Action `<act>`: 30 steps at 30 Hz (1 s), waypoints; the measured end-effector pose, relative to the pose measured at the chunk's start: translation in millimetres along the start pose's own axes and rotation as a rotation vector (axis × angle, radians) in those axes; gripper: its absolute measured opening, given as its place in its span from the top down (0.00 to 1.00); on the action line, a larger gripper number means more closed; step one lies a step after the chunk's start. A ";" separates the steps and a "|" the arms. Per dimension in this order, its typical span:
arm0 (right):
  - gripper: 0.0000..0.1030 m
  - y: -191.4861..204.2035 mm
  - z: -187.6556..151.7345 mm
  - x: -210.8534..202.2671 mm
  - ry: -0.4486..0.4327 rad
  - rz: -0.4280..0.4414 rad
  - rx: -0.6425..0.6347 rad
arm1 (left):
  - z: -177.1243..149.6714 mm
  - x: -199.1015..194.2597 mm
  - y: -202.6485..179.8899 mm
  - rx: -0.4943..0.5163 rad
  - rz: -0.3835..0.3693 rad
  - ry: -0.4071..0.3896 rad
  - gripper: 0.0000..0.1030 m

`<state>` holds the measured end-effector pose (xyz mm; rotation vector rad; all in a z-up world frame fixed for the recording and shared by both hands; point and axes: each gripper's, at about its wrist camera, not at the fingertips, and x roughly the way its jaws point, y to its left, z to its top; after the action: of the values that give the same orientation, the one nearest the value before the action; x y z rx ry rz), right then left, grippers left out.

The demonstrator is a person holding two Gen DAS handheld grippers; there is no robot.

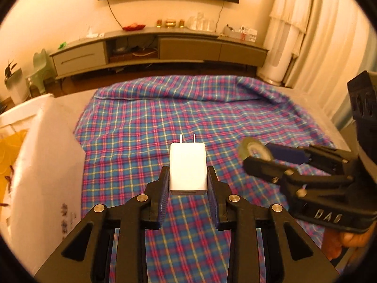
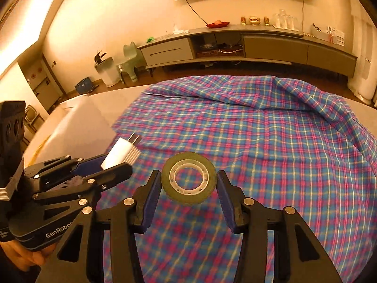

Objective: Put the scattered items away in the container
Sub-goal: 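Carry the charger and tape roll over the white box with both tools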

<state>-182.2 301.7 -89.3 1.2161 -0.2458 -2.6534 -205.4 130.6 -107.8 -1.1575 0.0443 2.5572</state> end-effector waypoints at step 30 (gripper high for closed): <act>0.52 153.2 -38.1 -95.0 -0.068 0.118 -0.108 | -37.0 -170.8 50.9 -0.072 -0.064 -0.214 0.70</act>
<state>-74.0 176.3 -8.4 1.0469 -0.1763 -2.5727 -89.5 27.7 -12.4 -0.8882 -0.1336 2.6283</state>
